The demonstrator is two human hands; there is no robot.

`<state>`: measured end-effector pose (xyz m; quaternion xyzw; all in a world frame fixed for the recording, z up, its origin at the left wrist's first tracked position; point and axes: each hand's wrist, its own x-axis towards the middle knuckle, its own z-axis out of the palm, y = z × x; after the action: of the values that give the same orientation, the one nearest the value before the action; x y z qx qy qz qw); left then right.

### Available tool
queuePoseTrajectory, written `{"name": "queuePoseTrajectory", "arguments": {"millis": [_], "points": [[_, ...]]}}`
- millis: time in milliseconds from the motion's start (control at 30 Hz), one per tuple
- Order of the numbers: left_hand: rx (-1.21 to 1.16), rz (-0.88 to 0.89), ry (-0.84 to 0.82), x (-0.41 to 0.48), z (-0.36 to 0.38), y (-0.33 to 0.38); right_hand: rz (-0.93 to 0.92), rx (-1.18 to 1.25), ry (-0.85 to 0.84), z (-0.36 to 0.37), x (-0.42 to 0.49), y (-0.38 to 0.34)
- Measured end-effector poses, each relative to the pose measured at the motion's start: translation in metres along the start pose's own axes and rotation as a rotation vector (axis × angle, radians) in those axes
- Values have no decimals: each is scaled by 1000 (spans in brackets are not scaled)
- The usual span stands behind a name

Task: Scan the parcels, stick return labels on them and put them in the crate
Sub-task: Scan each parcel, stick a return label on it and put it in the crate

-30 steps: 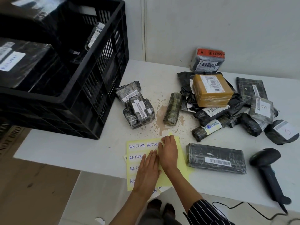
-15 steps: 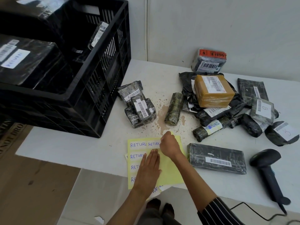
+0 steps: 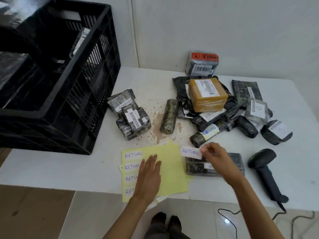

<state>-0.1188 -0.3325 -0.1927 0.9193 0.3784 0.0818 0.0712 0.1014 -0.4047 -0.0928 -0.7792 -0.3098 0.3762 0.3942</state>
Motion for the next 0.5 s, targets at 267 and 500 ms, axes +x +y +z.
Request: {"name": "queuePoseTrajectory", "arguments": {"millis": [267,500], "points": [[-160,229,43,38,-13,71,40,-197,-25,-71,0,44],[-120,327,-78,55,2,95,-4,-289,-67,-71,21,59]]}}
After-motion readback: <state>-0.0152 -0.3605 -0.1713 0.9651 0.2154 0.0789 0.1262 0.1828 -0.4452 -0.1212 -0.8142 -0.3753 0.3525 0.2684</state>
